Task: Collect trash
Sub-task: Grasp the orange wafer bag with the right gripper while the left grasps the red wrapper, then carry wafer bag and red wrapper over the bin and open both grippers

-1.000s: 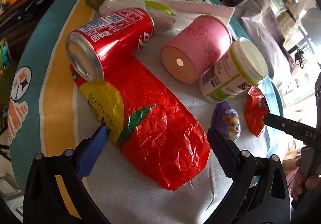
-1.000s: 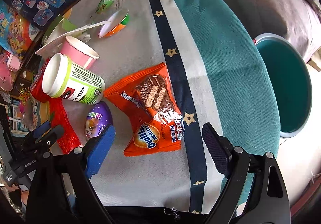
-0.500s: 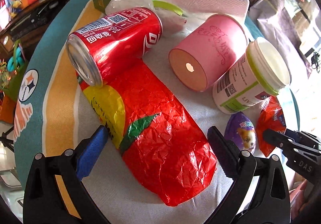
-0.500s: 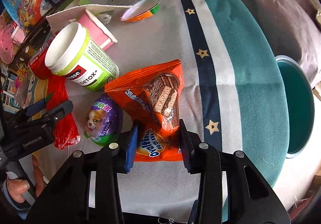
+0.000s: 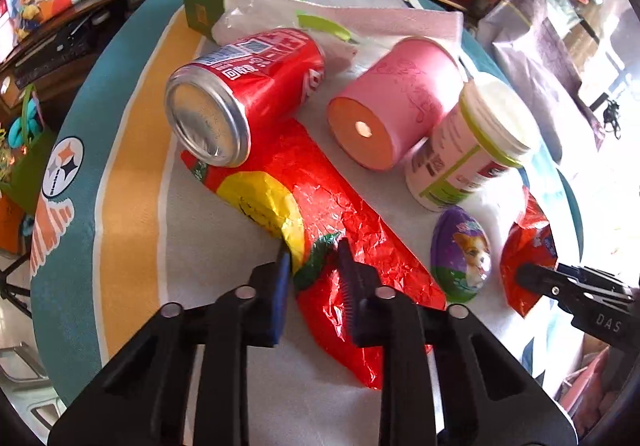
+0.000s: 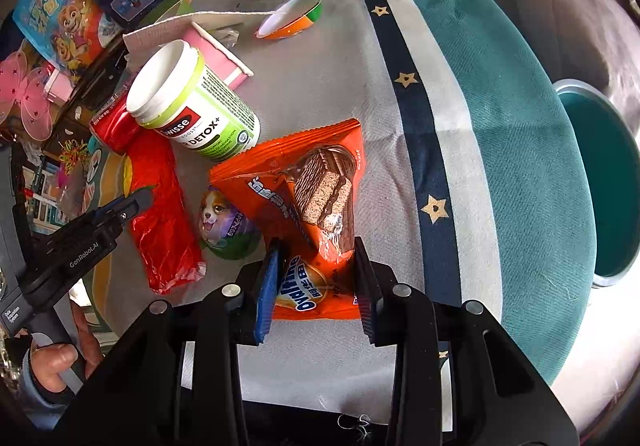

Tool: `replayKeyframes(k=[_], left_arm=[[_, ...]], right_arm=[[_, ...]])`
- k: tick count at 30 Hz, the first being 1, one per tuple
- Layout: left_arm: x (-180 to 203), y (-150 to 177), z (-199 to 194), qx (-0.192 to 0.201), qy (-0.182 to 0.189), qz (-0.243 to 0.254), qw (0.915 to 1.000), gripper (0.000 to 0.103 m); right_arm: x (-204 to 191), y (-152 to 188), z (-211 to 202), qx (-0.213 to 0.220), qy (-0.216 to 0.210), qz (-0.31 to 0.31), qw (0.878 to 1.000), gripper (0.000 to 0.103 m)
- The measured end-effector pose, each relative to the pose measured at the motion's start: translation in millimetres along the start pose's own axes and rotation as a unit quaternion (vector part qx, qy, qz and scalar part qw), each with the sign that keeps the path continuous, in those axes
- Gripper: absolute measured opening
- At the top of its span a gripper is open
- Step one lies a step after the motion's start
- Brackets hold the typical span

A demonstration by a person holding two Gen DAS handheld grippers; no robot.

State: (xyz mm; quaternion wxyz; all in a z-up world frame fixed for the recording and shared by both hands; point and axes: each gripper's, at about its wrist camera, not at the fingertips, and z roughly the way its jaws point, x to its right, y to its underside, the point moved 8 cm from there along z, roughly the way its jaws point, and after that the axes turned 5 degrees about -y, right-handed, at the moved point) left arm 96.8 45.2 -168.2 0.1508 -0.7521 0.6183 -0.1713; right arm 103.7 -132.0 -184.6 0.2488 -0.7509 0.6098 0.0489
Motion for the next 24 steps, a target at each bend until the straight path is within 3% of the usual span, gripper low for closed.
replayKeyframes(k=[6, 19, 24], left_arm=[[13, 4, -22, 0.011, 0.052, 0.015, 0.9985, 0.012], [23, -17, -92, 0.082, 0.082, 0.038, 0.9925, 0.012], [41, -34, -120, 0.107, 0.111, 0.055, 0.9865, 0.012]], right_arm=[[-1, 1, -7, 0.01, -0.015, 0.01, 1.0, 0.033], [-1, -1, -40, 0.043, -0.057, 0.034, 0.997, 0.033], [5, -11, -66, 0.072, -0.07, 0.046, 0.994, 0.033]])
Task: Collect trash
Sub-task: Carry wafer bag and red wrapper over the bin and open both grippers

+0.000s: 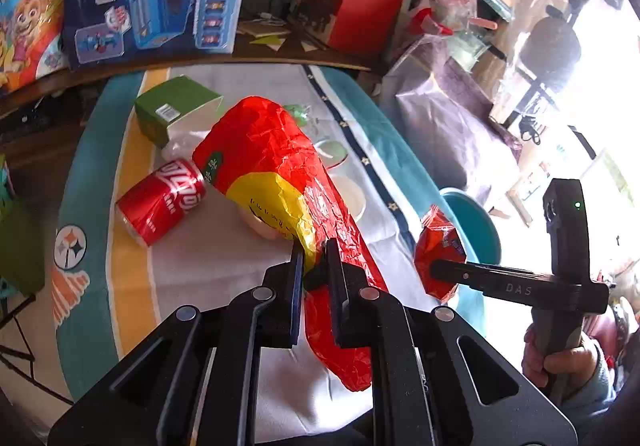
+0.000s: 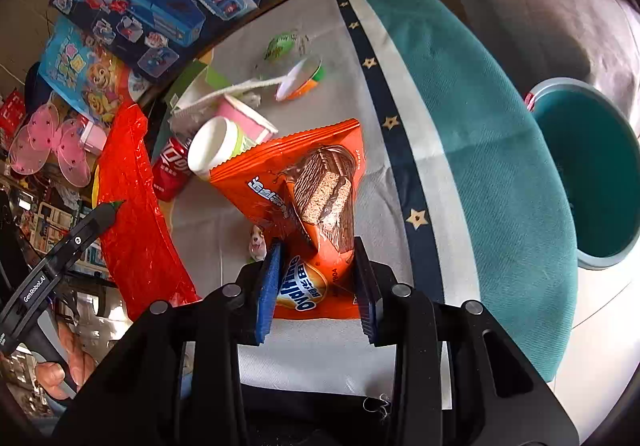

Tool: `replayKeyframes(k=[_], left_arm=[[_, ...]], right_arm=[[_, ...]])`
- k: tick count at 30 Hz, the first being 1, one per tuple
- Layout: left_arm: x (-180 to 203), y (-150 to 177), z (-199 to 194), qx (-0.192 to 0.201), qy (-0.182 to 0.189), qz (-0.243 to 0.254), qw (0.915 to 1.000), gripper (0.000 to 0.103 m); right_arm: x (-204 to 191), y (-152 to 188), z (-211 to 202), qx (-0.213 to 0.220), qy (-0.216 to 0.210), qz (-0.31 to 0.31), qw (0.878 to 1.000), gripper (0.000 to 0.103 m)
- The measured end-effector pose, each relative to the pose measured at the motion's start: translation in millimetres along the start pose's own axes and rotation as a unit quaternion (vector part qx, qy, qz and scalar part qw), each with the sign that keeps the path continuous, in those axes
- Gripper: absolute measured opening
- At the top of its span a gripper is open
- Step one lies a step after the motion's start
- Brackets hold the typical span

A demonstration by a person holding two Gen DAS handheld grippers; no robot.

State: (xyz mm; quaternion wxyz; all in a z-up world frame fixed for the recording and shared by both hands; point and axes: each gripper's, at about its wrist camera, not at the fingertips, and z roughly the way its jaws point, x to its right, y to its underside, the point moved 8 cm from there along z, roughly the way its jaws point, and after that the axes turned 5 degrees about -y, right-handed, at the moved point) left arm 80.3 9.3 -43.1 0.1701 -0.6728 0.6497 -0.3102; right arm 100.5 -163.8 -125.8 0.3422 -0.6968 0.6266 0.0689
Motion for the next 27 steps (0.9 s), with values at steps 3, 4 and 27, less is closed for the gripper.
replayKeyframes(k=[3, 4, 27], left_arm=[[24, -17, -8, 0.015, 0.021, 0.021, 0.9994, 0.012], [33, -22, -7, 0.018, 0.028, 0.028, 0.999, 0.012], [265, -40, 111, -0.069, 0.147, 0.205, 0.9652, 0.012]], right_arm=[[6, -13, -22, 0.026, 0.005, 0.004, 1.0, 0.032], [10, -17, -28, 0.034, 0.007, 0.006, 0.999, 0.032], [202, -38, -159, 0.161, 0.084, 0.173, 0.968, 0.033]])
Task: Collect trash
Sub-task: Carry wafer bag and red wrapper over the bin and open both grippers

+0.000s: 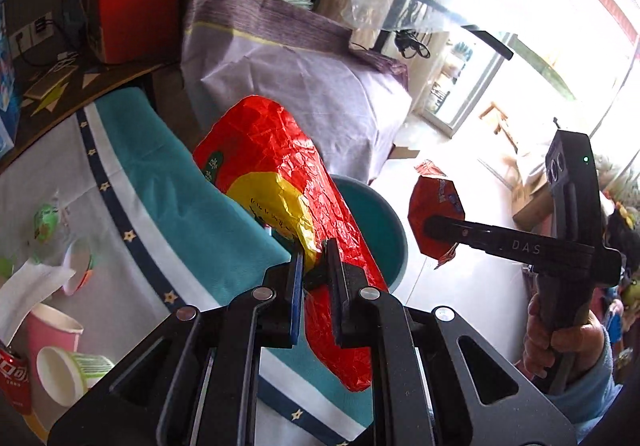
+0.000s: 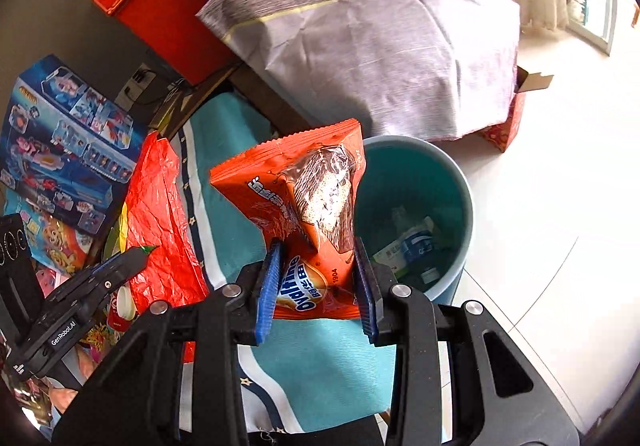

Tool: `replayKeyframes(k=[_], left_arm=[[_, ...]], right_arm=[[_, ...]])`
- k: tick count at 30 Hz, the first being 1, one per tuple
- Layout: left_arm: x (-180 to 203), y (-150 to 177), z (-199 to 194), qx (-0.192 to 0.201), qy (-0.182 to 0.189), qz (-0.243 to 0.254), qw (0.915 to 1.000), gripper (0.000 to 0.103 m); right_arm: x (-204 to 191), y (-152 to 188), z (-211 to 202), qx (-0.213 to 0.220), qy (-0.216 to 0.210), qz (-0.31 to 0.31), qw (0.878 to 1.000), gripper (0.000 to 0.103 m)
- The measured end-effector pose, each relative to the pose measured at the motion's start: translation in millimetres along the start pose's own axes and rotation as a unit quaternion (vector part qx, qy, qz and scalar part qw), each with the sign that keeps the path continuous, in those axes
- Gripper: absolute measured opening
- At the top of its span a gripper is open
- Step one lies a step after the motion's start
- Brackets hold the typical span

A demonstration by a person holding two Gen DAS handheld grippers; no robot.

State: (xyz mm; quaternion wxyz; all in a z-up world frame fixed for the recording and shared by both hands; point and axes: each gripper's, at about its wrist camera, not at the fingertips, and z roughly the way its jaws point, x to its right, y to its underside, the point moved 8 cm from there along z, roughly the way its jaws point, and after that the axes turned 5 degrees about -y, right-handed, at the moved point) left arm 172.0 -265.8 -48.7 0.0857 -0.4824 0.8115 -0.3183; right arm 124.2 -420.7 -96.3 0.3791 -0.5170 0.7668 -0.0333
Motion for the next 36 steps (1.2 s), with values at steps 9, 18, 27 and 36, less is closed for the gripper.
replayKeyframes(k=[9, 18, 27, 36], left_arm=[[38, -10, 72, -0.054, 0.013, 0.034, 0.9979, 0.012], [52, 8, 138, -0.123, 0.028, 0.038, 0.9913, 0.014], [31, 11, 146, -0.128, -0.011, 0.023, 0.9915, 0.088], [7, 18, 124, -0.117, -0.015, 0.001, 0.9931, 0.095]], right_arm=[[47, -11, 9, -0.004, 0.011, 0.04, 0.999, 0.033], [77, -14, 29, -0.023, 0.022, 0.067, 0.997, 0.033], [84, -14, 50, -0.045, 0.025, 0.072, 0.996, 0.033], [72, -15, 69, -0.063, 0.023, 0.062, 0.996, 0.034]])
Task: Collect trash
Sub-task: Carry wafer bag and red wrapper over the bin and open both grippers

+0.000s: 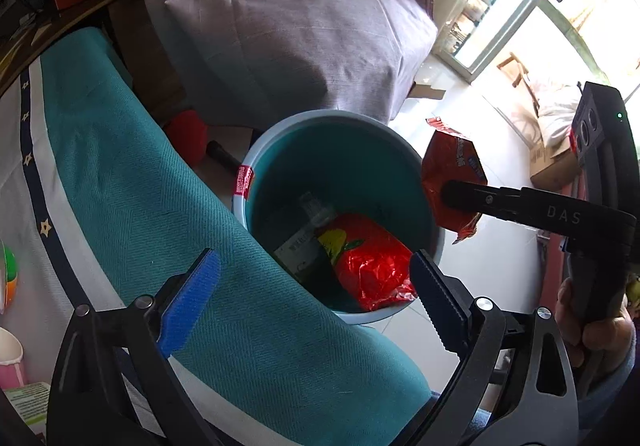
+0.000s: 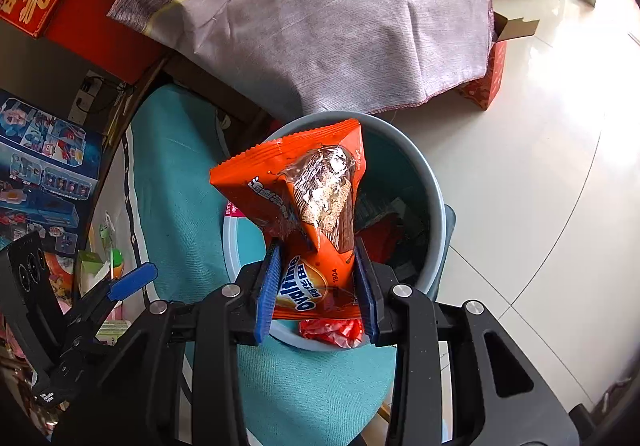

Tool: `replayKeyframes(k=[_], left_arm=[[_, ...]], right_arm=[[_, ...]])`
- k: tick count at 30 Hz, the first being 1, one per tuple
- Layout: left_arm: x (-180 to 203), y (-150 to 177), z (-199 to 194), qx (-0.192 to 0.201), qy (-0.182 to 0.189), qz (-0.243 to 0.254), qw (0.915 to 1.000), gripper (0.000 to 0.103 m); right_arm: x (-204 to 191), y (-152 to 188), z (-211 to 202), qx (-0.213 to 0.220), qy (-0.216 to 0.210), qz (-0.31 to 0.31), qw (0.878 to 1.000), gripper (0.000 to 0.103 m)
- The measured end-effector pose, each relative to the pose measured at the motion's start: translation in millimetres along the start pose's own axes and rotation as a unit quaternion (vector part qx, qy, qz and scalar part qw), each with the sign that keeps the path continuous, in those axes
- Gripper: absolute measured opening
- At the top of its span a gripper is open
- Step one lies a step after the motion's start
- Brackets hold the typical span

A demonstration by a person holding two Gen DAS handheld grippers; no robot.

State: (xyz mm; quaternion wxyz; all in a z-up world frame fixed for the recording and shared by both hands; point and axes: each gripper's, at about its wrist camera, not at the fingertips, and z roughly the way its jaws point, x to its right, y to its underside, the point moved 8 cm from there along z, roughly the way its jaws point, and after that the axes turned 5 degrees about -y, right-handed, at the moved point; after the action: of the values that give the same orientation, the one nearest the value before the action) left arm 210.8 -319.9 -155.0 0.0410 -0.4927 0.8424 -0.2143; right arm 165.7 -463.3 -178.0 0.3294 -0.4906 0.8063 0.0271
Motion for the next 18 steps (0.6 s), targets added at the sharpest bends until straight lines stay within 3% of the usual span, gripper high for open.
replayKeyframes(k=[2, 5, 6, 11, 18], left_arm=[[-2, 3, -3, 0.002, 0.001, -0.001, 1.0, 0.095], [-7, 6, -7, 0.004, 0.001, -0.004, 1.0, 0.096], [-9, 7, -8, 0.004, 0.002, -0.005, 1.0, 0.096], [-15, 10, -12, 0.007, 0.006, -0.012, 0.9999, 0.096], [-18, 18, -26, 0.015, 0.017, -0.016, 0.9996, 0.097]], right_arm=[[-6, 1, 7, -0.008, 0.0, -0.005, 1.0, 0.036], [-15, 5, 17, -0.02, 0.0, -0.011, 1.0, 0.061], [-17, 5, 18, -0.02, 0.004, -0.013, 1.0, 0.065], [-19, 4, 19, -0.02, 0.02, -0.014, 1.0, 0.075], [-15, 9, 14, -0.022, 0.043, 0.0, 0.999, 0.078]])
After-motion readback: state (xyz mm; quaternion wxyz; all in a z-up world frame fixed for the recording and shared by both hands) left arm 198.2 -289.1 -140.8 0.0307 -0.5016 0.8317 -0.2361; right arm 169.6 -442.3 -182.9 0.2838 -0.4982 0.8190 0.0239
